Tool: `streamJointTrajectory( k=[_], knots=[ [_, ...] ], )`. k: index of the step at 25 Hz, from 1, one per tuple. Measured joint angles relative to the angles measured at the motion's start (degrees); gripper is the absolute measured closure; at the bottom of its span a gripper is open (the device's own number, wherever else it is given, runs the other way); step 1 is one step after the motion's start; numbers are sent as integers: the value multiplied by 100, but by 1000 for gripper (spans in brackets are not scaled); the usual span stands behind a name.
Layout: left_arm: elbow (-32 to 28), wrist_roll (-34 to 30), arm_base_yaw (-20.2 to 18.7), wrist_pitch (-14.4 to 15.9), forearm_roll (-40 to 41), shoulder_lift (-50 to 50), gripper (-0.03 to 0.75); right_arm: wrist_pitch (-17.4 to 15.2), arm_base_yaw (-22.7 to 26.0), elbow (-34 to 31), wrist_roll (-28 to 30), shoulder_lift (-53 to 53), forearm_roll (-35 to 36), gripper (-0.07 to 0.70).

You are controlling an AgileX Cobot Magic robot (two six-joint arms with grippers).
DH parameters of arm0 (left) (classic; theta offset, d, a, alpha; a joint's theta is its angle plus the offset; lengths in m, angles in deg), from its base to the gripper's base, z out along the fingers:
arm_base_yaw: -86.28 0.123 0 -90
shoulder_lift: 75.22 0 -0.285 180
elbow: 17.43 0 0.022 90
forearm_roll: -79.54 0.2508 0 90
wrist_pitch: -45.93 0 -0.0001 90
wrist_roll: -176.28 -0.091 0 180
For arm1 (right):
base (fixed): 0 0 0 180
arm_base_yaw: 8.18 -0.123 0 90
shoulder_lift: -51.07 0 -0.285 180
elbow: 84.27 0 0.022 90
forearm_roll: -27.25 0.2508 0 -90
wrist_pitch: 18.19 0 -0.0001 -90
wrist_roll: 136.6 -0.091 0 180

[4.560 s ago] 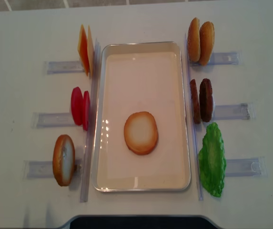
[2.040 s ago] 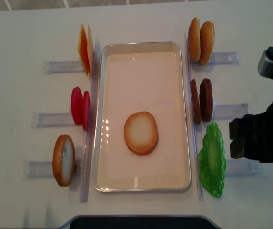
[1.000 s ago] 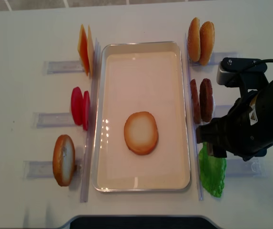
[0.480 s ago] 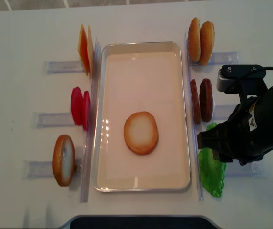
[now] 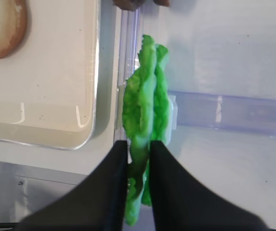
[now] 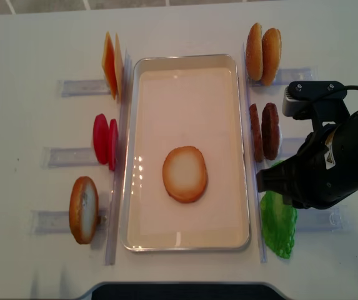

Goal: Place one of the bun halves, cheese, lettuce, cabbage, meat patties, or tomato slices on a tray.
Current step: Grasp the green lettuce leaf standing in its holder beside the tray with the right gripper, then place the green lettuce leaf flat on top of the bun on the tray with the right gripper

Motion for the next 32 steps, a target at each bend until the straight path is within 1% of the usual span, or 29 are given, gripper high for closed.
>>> streamJointTrajectory(
  k=[3, 5, 14, 20, 24, 27, 32],
  knots=[
    [0, 0, 0, 0, 0, 0, 247, 24, 0, 0, 12, 0, 0, 552],
    [0, 0, 0, 0, 0, 0, 247, 35, 0, 0, 23, 0, 0, 578],
    [0, 0, 0, 0, 0, 0, 247, 41, 0, 0, 149, -86, 94, 578],
    [0, 0, 0, 0, 0, 0, 247, -35, -83, 200, 209, -549, 224, 578],
    [0, 0, 0, 0, 0, 0, 247, -32, -95, 339, 284, -928, 498, 578],
    [0, 0, 0, 0, 0, 0, 247, 106, -95, 356, 625, -1125, 1003, 578],
    [0, 0, 0, 0, 0, 0, 247, 571, -99, 356, 1798, -1137, 2325, 578]
  ],
)
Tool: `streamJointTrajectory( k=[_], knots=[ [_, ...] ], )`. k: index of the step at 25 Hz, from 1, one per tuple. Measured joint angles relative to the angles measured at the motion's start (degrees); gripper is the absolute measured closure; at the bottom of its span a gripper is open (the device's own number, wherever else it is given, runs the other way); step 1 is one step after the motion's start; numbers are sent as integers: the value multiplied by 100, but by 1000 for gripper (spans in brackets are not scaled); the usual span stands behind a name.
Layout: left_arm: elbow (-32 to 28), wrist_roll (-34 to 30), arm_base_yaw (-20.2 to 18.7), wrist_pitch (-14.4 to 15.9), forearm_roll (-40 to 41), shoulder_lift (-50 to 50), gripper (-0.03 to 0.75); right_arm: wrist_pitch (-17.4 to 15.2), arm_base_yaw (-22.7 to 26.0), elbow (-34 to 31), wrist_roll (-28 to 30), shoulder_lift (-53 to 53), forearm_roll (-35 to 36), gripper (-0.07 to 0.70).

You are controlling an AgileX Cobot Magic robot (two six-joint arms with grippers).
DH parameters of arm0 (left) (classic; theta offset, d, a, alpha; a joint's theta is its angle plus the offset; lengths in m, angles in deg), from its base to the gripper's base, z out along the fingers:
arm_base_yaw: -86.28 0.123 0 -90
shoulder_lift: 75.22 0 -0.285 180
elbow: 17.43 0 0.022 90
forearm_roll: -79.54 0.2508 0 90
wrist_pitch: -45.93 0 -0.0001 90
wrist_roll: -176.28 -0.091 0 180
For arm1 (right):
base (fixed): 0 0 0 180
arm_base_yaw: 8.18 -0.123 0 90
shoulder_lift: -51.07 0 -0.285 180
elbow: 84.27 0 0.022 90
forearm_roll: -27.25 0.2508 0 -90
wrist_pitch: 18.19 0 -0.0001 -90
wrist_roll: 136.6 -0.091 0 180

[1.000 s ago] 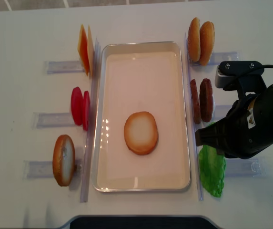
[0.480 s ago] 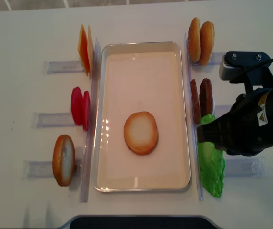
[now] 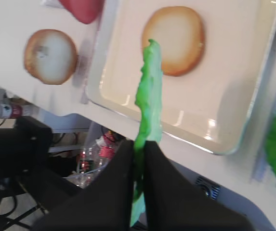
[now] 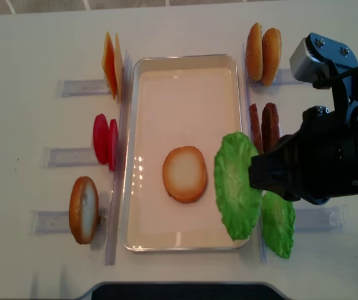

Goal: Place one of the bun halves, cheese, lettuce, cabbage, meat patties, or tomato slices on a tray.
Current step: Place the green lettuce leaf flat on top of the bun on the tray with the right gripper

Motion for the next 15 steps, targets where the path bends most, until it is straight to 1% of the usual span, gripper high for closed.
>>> streamJointTrajectory(
  k=[4, 8, 11, 15],
  knots=[
    [0, 0, 0, 0, 0, 0, 247, 377, -14, 0, 1113, 239, 1081, 578],
    [0, 0, 0, 0, 0, 0, 247, 631, -14, 0, 2295, 713, 2086, 578],
    [0, 0, 0, 0, 0, 0, 247, 725, -14, 0, 3159, 1111, 2805, 578],
    [0, 0, 0, 0, 0, 0, 247, 769, -14, 0, 4249, 1654, 3724, 578]
  ],
)
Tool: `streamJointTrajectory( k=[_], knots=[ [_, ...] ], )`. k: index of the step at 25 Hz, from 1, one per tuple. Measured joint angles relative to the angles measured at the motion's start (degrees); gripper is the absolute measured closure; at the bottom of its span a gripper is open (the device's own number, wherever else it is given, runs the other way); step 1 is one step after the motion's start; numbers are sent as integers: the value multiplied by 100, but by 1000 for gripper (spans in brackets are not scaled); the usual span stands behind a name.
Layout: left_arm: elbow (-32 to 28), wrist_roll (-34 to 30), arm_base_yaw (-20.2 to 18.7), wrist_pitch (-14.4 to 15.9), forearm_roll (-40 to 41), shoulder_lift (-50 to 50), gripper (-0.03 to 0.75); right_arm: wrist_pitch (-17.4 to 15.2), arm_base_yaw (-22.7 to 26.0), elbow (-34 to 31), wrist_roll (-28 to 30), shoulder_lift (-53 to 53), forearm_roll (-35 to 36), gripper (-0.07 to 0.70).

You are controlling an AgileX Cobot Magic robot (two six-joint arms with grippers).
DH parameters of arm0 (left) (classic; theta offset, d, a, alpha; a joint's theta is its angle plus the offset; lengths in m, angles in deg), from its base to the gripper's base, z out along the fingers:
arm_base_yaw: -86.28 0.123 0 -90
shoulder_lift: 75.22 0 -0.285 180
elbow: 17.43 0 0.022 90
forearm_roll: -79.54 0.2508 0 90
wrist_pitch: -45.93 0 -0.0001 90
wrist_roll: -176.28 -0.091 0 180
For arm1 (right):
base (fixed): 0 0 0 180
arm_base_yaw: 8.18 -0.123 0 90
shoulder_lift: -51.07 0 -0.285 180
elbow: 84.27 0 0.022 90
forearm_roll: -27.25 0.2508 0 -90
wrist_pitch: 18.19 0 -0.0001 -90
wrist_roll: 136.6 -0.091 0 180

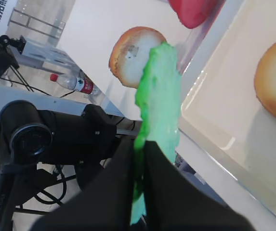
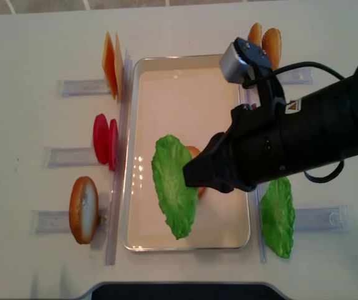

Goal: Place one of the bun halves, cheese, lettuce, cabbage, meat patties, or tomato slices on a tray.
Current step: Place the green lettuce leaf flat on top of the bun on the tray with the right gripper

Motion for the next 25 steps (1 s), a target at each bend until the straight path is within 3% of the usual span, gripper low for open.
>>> streamJointTrajectory(
  k=[5, 11, 25],
  knots=[
    [0, 0, 0, 0, 0, 0, 247, 109, 0, 0, 1245, 660, 1065, 578],
    [0, 0, 0, 0, 0, 0, 247, 109, 21, 11, 2190, 1347, 1761, 578],
    [0, 0, 0, 0, 0, 0, 247, -113, 516, 300, 2892, 2086, 1966, 578]
  ],
)
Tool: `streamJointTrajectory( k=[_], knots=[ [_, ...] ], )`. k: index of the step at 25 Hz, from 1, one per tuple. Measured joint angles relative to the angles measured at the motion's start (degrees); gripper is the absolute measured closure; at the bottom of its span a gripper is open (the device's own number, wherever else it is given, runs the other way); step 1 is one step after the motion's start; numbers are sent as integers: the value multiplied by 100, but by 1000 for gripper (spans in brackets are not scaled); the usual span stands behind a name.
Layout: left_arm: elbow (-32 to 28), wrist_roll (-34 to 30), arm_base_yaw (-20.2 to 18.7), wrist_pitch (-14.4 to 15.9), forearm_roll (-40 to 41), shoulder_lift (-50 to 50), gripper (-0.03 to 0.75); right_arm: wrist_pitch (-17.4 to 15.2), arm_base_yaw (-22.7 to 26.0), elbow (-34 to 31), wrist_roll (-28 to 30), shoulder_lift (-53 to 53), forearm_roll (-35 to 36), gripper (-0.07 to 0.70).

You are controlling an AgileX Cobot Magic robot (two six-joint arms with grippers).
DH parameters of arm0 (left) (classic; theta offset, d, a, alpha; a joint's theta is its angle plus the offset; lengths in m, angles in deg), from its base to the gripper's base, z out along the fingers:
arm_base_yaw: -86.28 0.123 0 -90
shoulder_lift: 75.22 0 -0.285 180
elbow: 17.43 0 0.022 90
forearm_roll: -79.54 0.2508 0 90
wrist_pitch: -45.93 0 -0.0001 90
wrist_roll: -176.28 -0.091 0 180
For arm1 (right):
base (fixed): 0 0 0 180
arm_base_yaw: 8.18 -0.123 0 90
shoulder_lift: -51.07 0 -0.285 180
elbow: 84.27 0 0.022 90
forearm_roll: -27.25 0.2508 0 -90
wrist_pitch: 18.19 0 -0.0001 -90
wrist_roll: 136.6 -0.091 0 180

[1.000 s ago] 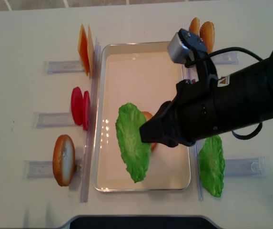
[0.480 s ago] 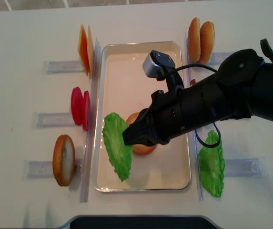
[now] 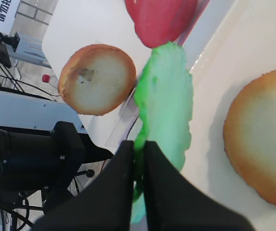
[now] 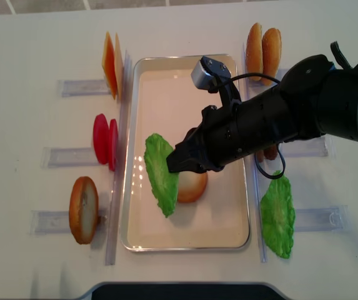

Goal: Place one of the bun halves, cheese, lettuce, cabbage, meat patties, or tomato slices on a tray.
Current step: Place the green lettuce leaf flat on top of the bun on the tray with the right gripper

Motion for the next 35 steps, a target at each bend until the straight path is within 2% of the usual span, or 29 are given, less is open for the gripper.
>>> streamJointTrajectory(
  k=[10, 29, 35],
  knots=[
    [0, 0, 0, 0, 0, 0, 247, -7, 230, 7, 277, 158, 27, 578],
    [0, 0, 0, 0, 0, 0, 247, -11, 292, 7, 284, 296, -25, 578],
    [0, 0, 0, 0, 0, 0, 247, 63, 356, 7, 284, 296, -247, 578]
  ],
)
